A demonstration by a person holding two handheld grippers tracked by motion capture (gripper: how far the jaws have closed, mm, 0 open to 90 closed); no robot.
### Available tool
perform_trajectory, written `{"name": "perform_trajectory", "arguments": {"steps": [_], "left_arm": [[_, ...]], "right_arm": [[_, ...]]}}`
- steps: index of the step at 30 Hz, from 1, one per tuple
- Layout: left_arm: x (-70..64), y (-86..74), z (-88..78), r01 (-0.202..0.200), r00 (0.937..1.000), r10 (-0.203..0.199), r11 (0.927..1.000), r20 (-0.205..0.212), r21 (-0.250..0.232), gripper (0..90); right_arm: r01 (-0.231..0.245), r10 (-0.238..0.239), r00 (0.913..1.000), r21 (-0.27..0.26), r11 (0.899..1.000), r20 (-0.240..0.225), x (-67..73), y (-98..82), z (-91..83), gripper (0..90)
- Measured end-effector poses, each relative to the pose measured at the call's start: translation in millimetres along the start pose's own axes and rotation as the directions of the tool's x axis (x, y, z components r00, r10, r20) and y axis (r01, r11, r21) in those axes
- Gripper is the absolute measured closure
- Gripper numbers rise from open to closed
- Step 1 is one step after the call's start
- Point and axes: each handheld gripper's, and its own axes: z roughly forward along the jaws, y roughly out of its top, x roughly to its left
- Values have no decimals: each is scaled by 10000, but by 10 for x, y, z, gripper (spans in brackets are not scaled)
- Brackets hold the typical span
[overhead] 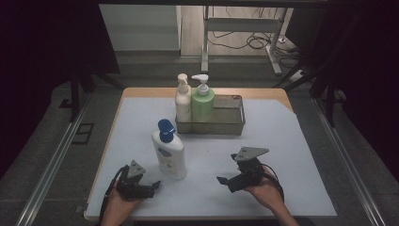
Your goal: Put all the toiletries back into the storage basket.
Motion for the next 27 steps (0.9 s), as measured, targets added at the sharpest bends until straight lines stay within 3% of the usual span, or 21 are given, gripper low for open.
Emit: {"name": "perform_trajectory", "arguments": {"steps": [16,27], "left_arm": [[2,-1,-1,9,10000,-9,10000,16,1,124],[2,-1,-2,15,10000,-15,10000,9,7,125]], "right_arm": [[629,-632,9977,-126,9979,-263,248,374,215,67],[940,-944,9940,-98,9955,-544,405,627,462,81]]}}
